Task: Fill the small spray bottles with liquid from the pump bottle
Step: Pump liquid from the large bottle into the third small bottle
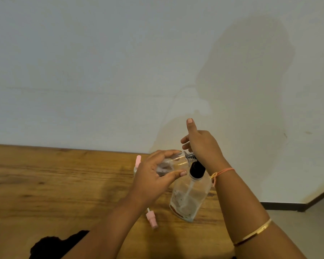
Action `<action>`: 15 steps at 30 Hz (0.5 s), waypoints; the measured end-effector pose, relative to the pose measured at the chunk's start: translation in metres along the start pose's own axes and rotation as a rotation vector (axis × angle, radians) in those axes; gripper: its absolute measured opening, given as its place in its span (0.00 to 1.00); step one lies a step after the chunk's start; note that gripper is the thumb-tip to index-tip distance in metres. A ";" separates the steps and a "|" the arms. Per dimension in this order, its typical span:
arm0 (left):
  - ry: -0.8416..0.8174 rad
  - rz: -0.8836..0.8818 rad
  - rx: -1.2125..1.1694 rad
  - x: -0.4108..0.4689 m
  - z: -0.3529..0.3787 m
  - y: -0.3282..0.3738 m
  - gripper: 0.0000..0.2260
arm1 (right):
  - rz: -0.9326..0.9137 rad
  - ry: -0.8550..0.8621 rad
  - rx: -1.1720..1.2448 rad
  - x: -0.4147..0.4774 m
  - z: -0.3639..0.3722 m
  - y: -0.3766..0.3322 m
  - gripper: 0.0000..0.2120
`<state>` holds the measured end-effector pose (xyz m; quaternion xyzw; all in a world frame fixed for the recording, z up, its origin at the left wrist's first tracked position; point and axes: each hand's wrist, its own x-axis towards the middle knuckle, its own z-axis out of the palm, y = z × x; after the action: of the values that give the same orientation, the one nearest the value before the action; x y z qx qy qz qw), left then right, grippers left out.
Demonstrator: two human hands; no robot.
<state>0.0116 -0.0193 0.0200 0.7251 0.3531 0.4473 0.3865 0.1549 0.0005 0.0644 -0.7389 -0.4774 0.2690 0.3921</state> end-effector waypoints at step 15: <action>-0.001 0.008 0.030 0.001 0.001 -0.002 0.19 | 0.061 -0.064 0.037 -0.003 -0.004 -0.002 0.35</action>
<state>0.0127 -0.0174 0.0183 0.7325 0.3566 0.4432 0.3740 0.1558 -0.0034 0.0682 -0.7367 -0.4618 0.3134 0.3819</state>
